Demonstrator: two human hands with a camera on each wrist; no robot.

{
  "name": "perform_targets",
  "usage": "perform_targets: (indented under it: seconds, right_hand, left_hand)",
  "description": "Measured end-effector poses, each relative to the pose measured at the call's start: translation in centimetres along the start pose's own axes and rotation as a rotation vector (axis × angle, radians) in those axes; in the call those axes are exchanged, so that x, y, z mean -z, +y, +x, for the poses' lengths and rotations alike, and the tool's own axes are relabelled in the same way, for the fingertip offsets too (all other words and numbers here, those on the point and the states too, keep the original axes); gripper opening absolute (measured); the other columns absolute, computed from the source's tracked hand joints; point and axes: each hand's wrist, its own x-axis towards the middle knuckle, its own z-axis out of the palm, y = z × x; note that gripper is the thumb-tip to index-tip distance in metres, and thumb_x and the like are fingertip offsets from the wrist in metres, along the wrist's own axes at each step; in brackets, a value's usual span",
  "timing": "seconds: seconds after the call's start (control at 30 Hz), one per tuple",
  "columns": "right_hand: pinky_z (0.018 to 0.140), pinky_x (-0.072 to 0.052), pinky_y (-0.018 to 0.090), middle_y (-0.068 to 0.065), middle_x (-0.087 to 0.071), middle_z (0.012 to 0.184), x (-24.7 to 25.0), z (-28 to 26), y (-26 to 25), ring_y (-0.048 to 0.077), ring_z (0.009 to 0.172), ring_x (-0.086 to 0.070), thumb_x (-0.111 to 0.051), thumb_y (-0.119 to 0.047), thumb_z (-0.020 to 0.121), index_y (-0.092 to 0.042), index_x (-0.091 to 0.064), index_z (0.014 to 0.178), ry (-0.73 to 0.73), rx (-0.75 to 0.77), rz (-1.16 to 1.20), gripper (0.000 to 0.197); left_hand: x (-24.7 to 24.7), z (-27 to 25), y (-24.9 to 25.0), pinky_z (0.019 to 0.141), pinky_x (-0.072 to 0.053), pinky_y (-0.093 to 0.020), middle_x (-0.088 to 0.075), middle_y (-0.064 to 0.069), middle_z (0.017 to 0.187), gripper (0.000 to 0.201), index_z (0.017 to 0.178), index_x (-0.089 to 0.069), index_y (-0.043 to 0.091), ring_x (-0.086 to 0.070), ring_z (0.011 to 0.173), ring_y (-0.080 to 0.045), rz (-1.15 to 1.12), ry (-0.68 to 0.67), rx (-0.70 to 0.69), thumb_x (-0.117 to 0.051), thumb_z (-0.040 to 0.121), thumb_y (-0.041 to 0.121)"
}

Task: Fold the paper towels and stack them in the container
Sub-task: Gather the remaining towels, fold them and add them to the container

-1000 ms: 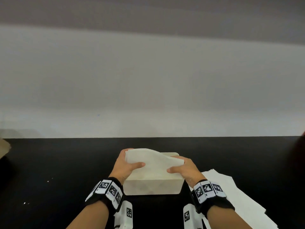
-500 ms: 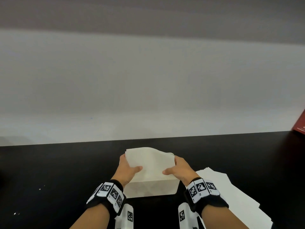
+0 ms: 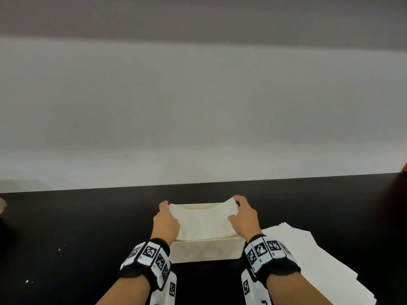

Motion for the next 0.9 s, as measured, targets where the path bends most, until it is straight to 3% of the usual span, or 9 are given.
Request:
perform_targets:
  seconds: [0.17,0.3,0.4,0.5,0.57,0.67,0.77,0.83,0.9]
  right_hand:
    - [0.086,-0.049,0.026,0.013,-0.048,0.128,-1.1,0.1,0.3,0.024,0.111,-0.055,-0.049,0.001,0.089,-0.012,-0.042,0.135,-0.056,0.016,-0.315,0.048]
    - [0.094,-0.046,0.026,0.014,-0.040,0.135,-1.6,-0.6,-0.1,0.025,0.114,-0.054,-0.045,-0.004,0.093,-0.006,-0.050,0.128,-0.071,0.065,-0.527,0.036]
    - [0.095,-0.046,0.029,0.014,-0.031,0.140,-1.8,-1.4,-0.3,0.026,0.121,-0.045,-0.044,-0.002,0.093,-0.006,-0.050,0.126,-0.037,0.128,-0.574,0.034]
    - [0.096,-0.045,0.029,0.014,-0.024,0.146,-1.0,-2.4,-0.5,0.025,0.132,-0.029,-0.046,0.004,0.089,-0.007,-0.050,0.125,0.026,0.212,-0.554,0.038]
    - [0.099,-0.041,0.027,0.010,-0.027,0.145,0.4,-3.0,0.0,0.023,0.134,-0.026,-0.050,0.000,0.088,-0.011,-0.053,0.126,0.064,0.198,-0.479,0.039]
    - [0.102,-0.034,0.026,0.005,-0.044,0.135,3.4,-4.1,1.9,0.022,0.127,-0.033,-0.057,-0.017,0.089,-0.018,-0.058,0.124,0.159,0.093,-0.390,0.035]
    - [0.100,-0.036,0.027,0.004,-0.055,0.126,7.2,-5.6,5.3,0.022,0.124,-0.040,-0.061,-0.028,0.088,-0.022,-0.058,0.123,0.189,-0.138,-0.322,0.036]
    - [0.101,-0.037,0.029,0.004,-0.059,0.124,9.6,-6.7,8.4,0.023,0.124,-0.042,-0.063,-0.029,0.086,-0.021,-0.057,0.123,0.167,-0.292,-0.306,0.038]
    - [0.103,-0.042,0.034,0.006,-0.058,0.126,11.5,-8.0,11.3,0.025,0.123,-0.047,-0.067,-0.026,0.082,-0.017,-0.056,0.124,0.152,-0.411,-0.247,0.044]
  left_hand:
    - [-1.1,0.1,-0.3,0.083,-0.044,-0.020,-0.048,-0.013,0.127,0.045,0.137,-0.035,0.008,-0.057,0.106,-0.020,0.387,0.005,-0.099,-0.041,0.093,-0.001]
    - [-1.5,-0.1,-0.2,0.090,-0.046,-0.026,-0.047,-0.016,0.127,0.030,0.124,-0.045,0.001,-0.057,0.110,-0.025,0.672,-0.029,-0.131,-0.037,0.096,0.003]
    - [-1.8,-0.3,0.0,0.097,-0.046,-0.027,-0.043,-0.016,0.132,0.030,0.124,-0.047,0.003,-0.053,0.114,-0.022,0.826,-0.025,-0.160,-0.034,0.097,0.005]
    - [-2.2,-0.6,0.4,0.090,-0.049,-0.026,-0.039,-0.014,0.132,0.030,0.124,-0.046,0.007,-0.046,0.119,-0.022,0.918,0.039,-0.194,-0.038,0.095,0.006]
    - [-2.4,-1.3,0.9,0.087,-0.049,-0.026,-0.042,-0.012,0.128,0.032,0.123,-0.048,0.011,-0.041,0.120,-0.025,0.964,0.105,-0.254,-0.041,0.092,0.009]
    - [-3.7,-2.6,2.4,0.089,-0.045,-0.032,-0.054,-0.012,0.115,0.033,0.118,-0.058,0.010,-0.047,0.108,-0.030,0.858,0.182,-0.405,-0.050,0.086,0.010]
    - [-6.2,-5.3,4.9,0.079,-0.045,-0.041,-0.063,-0.017,0.101,0.023,0.096,-0.072,0.005,-0.053,0.097,-0.038,0.566,0.232,-0.574,-0.067,0.073,0.000]
    - [-8.4,-7.8,6.4,0.086,-0.043,-0.037,-0.062,-0.010,0.108,0.020,0.099,-0.071,0.011,-0.051,0.105,-0.032,0.482,0.161,-0.632,-0.065,0.080,0.008]
    - [-11.3,-9.6,6.8,0.094,-0.039,-0.030,-0.056,-0.002,0.117,0.022,0.109,-0.065,0.019,-0.046,0.113,-0.023,0.409,0.001,-0.611,-0.058,0.088,0.019]
